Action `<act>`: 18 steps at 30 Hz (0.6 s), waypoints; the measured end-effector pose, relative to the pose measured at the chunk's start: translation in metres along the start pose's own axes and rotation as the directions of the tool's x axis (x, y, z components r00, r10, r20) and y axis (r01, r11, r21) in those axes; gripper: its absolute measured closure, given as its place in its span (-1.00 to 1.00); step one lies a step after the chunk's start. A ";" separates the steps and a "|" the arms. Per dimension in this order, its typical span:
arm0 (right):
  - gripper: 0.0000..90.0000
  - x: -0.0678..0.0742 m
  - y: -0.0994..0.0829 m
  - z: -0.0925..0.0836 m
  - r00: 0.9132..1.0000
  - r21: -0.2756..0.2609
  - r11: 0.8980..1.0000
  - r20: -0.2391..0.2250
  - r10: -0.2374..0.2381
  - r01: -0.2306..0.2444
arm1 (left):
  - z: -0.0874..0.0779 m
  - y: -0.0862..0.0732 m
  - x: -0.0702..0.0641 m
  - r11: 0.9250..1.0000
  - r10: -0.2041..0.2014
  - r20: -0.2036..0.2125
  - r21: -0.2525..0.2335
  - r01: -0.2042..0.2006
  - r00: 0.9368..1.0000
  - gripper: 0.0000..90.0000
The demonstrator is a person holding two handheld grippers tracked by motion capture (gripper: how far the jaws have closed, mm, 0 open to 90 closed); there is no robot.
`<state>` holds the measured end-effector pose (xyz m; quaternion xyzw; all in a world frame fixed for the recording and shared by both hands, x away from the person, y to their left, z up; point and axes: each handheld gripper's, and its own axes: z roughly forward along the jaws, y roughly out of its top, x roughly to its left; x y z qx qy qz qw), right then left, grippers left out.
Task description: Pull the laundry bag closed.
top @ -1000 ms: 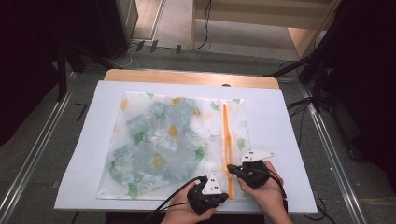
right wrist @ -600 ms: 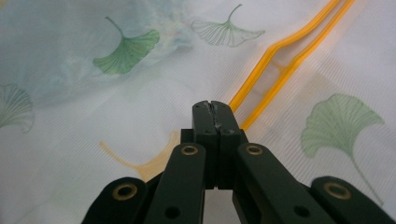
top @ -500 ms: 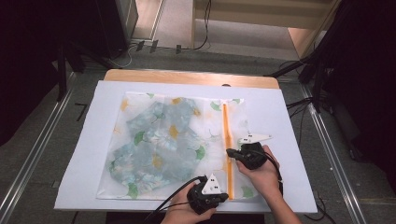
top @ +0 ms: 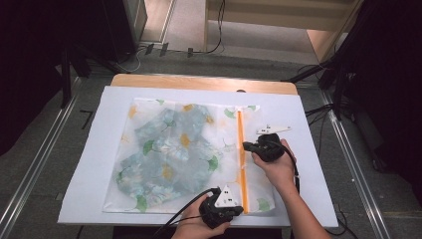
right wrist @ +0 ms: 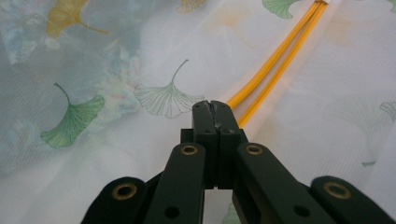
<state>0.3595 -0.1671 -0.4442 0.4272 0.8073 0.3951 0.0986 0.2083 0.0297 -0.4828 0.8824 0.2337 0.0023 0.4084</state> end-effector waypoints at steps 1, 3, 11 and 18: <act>1.00 0.000 0.000 0.000 1.000 0.000 1.000 0.000 0.000 0.000 | 0.000 0.000 0.000 1.000 0.002 0.000 0.000 -0.002 1.000 1.00; 1.00 0.003 -0.008 -0.002 1.000 0.013 1.000 -0.009 -0.012 0.012 | 0.000 0.000 0.000 1.000 0.001 0.003 -0.004 -0.001 1.000 1.00; 0.62 0.004 -0.038 -0.007 0.997 0.002 0.998 -0.048 0.066 -0.066 | 0.000 -0.001 0.000 1.000 -0.001 0.004 -0.008 0.002 1.000 1.00; 0.30 0.009 -0.047 0.003 0.996 0.029 0.999 -0.071 0.047 -0.045 | 0.000 0.000 0.001 1.000 -0.001 0.006 -0.008 0.001 1.000 1.00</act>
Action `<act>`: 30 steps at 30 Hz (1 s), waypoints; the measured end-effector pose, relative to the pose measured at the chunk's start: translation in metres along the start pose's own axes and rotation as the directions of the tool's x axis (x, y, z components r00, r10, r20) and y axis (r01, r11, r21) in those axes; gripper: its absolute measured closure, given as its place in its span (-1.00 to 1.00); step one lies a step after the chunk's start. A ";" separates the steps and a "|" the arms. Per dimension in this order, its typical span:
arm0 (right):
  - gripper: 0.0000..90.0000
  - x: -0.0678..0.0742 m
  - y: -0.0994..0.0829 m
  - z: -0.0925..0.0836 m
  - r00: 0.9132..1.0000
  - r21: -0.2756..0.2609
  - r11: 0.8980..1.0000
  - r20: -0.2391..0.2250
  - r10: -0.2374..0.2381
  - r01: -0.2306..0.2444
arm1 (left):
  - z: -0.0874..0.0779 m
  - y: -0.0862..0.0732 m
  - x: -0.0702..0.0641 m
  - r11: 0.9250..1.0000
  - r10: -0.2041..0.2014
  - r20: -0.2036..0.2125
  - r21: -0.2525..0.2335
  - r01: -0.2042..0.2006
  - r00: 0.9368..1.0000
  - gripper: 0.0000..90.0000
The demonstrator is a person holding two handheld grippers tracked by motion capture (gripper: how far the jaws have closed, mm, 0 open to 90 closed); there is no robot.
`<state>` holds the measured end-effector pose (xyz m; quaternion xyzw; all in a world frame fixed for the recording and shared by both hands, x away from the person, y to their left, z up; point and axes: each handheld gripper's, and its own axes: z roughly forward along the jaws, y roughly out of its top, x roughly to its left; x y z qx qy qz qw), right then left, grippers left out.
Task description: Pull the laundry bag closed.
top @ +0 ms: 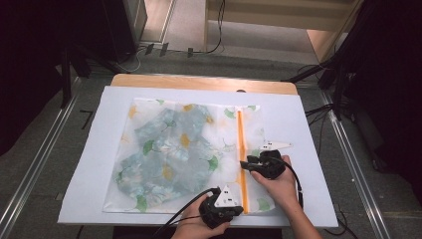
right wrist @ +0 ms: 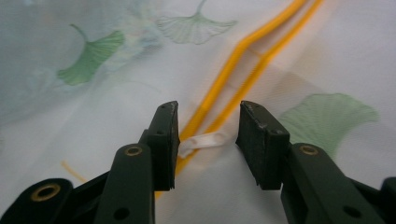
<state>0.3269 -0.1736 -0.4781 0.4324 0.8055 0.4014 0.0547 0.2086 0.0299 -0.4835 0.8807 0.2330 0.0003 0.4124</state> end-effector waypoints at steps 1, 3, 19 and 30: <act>0.24 0.005 -0.001 0.002 0.999 -0.003 0.999 0.002 -0.036 0.036 | 0.000 0.000 0.000 1.000 0.000 -0.001 0.002 0.000 1.000 1.00; 0.27 0.010 -0.004 0.001 0.997 0.002 0.997 0.028 -0.075 0.075 | 0.000 0.000 0.000 1.000 -0.004 0.000 -0.002 0.004 1.000 1.00; 1.00 0.015 -0.013 -0.012 0.995 0.034 0.995 0.013 -0.098 0.098 | -0.001 0.000 0.001 1.000 -0.003 0.009 0.010 0.003 1.000 1.00; 1.00 0.018 0.000 -0.012 0.994 -0.011 0.997 0.071 -0.077 0.078 | 0.000 0.000 0.002 1.000 -0.017 0.010 0.008 0.016 1.000 1.00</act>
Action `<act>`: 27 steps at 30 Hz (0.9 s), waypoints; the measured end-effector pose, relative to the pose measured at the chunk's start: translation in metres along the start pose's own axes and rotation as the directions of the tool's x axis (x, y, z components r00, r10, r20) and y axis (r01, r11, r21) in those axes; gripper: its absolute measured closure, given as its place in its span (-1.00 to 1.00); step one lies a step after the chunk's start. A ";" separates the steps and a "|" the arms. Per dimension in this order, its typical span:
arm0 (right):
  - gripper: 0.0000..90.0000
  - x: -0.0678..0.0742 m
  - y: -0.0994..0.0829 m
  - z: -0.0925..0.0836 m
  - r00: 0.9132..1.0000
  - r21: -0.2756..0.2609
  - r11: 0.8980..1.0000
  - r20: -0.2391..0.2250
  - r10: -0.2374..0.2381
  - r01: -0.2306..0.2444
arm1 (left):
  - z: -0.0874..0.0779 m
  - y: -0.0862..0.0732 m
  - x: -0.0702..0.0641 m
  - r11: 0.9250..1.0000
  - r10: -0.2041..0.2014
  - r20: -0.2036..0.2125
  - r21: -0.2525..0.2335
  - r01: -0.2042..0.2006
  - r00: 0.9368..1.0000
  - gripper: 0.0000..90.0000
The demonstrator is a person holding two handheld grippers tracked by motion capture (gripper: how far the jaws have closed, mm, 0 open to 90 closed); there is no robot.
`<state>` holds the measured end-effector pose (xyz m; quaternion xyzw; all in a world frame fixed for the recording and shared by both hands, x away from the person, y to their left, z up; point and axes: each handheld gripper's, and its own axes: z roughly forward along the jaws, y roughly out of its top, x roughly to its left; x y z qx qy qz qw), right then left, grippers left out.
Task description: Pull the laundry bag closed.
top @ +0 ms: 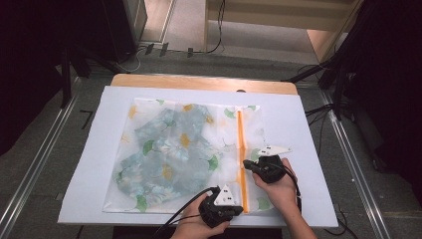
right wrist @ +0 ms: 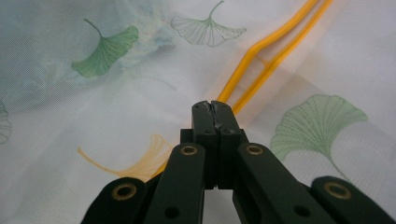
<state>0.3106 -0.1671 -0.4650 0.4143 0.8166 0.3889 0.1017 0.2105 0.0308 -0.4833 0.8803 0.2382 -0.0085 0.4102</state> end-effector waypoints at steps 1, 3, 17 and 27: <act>1.00 0.000 0.001 0.000 1.000 -0.001 1.000 -0.002 0.003 -0.003 | 0.000 0.000 0.000 1.000 0.003 -0.003 0.003 -0.003 1.000 1.00; 1.00 0.000 0.001 0.001 1.000 -0.014 1.000 -0.007 0.017 -0.017 | 0.000 0.000 0.000 1.000 0.004 -0.002 0.001 -0.004 1.000 1.00; 1.00 0.004 0.004 0.010 1.000 -0.017 1.000 -0.009 0.006 -0.006 | 0.000 0.000 0.000 1.000 0.007 -0.001 -0.001 -0.007 1.000 1.00; 1.00 0.003 0.003 0.013 1.000 -0.006 1.000 -0.028 0.014 -0.015 | 0.000 0.000 0.000 1.000 0.005 -0.001 0.000 -0.005 1.000 1.00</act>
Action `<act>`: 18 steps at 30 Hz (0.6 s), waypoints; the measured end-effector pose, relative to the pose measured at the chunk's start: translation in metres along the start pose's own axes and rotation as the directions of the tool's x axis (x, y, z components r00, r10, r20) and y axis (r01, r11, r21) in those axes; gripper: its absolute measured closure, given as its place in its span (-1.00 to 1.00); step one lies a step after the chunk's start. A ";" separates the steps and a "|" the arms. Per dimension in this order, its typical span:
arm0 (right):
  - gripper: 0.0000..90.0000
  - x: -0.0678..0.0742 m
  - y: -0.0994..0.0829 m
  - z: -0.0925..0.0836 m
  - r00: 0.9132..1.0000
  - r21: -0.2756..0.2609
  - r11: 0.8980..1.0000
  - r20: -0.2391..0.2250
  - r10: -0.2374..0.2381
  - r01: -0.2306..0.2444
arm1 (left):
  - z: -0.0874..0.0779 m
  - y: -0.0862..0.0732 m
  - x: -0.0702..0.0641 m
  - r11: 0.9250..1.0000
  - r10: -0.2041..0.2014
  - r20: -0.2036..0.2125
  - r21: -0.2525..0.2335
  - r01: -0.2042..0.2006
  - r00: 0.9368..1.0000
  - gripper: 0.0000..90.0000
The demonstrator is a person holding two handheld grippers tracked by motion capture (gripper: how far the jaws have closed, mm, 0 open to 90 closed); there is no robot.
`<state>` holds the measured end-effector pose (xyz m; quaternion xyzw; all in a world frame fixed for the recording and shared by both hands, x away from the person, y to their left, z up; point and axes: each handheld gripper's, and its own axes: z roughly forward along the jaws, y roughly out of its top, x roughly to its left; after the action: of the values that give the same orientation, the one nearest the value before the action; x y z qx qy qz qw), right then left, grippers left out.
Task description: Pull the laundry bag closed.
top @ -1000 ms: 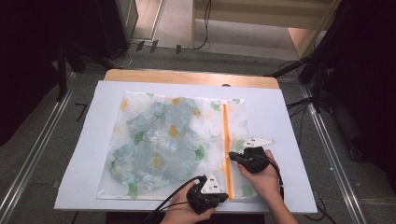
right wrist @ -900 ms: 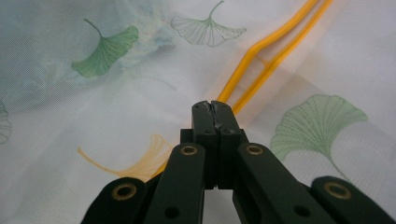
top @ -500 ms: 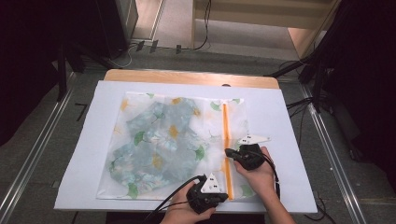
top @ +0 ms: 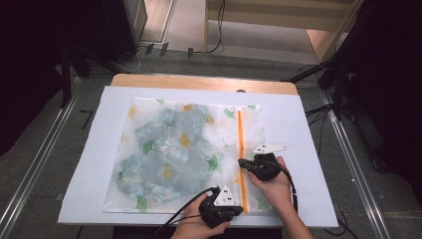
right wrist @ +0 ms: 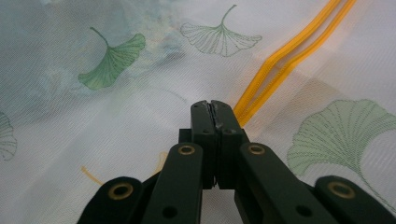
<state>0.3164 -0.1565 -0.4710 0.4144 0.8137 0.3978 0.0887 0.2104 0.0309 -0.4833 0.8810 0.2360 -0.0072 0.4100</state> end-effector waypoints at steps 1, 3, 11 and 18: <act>1.00 0.000 0.000 0.000 1.000 0.000 1.000 0.002 -0.001 0.001 | 0.000 0.000 0.000 1.000 0.000 0.000 0.000 0.000 1.000 1.00; 1.00 -0.001 0.000 0.001 1.000 0.003 1.000 -0.001 0.000 0.000 | 0.000 0.000 0.000 1.000 0.000 0.000 -0.001 0.000 1.000 1.00; 1.00 0.002 0.001 0.003 1.000 0.026 0.999 0.013 -0.029 0.028 | 0.000 0.000 0.000 1.000 -0.001 0.000 0.000 0.001 1.000 1.00; 1.00 -0.009 0.005 0.000 1.000 0.007 1.000 0.001 -0.001 0.001 | 0.000 0.000 0.000 1.000 -0.007 0.003 -0.007 0.007 1.000 1.00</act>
<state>0.3253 -0.1620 -0.4694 0.4145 0.8154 0.3946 0.0878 0.2105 0.0309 -0.4838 0.8787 0.2383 -0.0092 0.4135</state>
